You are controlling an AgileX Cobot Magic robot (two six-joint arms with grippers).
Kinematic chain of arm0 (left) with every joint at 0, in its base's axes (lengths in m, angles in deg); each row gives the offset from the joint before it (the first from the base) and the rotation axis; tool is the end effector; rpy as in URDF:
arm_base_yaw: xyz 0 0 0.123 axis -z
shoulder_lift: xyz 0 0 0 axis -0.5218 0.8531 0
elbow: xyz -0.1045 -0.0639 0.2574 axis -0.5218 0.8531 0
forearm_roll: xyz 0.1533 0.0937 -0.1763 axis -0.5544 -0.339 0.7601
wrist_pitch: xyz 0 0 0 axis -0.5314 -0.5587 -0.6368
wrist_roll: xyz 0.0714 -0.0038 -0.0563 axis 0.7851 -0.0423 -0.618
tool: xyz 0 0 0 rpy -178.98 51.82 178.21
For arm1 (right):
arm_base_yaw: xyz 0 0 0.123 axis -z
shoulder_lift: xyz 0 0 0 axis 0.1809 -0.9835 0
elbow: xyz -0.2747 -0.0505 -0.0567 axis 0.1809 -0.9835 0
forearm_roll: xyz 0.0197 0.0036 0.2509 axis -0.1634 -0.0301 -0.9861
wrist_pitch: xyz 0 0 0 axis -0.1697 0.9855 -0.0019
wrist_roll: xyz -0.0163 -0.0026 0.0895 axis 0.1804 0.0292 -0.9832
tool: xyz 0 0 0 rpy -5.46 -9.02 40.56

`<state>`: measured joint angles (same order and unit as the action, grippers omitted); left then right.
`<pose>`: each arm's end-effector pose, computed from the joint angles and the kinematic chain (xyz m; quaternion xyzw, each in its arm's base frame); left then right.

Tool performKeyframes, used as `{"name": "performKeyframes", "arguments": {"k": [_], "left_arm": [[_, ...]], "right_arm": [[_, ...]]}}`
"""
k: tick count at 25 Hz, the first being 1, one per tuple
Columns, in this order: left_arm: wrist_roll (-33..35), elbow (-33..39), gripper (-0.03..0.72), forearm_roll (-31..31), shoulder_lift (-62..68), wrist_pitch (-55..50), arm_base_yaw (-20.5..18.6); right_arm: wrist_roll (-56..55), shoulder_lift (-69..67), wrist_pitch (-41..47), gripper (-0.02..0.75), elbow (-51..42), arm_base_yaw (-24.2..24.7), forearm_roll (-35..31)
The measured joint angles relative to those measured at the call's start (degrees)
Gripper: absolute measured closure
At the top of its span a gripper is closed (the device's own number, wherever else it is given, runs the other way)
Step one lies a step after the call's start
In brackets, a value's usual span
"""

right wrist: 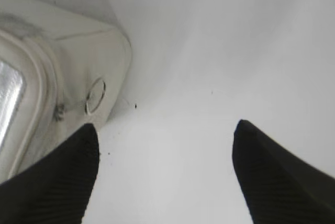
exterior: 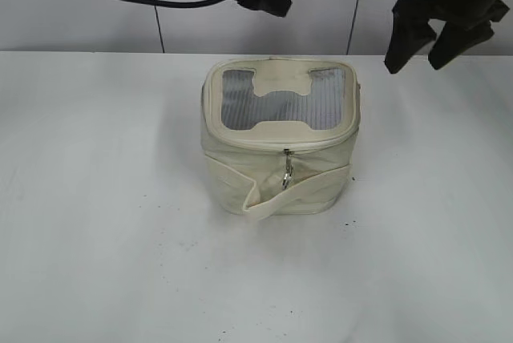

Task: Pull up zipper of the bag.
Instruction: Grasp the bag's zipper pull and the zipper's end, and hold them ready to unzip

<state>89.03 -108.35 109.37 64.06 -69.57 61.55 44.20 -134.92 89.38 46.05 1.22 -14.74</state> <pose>0.4094 -0.2739 0.2863 0.3780 0.8242 -0.2261 0.3559 0.4191 0.0889 0.2593 -0.1670 0.9730 0.1142 0.1109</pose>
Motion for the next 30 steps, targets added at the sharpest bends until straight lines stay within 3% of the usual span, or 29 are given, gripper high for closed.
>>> {"name": "performKeyframes", "arguments": {"k": [7,19,22,26,27,30], "left_arm": [[8.1,-9.9,0.244,6.2,9.6,-12.9,0.2],[9.0,-16.8,0.247,9.5,16.1,-20.3,2.3],[9.2,-17.1,0.326,8.8,16.3,-20.5,2.3],[9.4,-17.1,0.598,7.9,16.3,-20.4,2.3],[9.4,-17.1,0.635,7.9,16.3,-20.6,2.3],[9.4,-17.1,0.641,7.9,16.3,-20.7,2.3]], "right_arm": [[2.8,3.8,0.1,0.146,-9.1,0.1,0.4],[4.2,4.7,0.1,0.147,-13.9,0.1,-0.3],[6.2,4.7,-1.0,0.147,-16.0,0.1,-0.7],[10.9,4.7,-7.4,0.147,-20.2,0.1,-1.7],[12.5,4.7,-9.5,0.147,-21.3,0.1,-2.4],[18.8,4.7,-15.0,0.147,-25.3,0.1,-5.4]]}}
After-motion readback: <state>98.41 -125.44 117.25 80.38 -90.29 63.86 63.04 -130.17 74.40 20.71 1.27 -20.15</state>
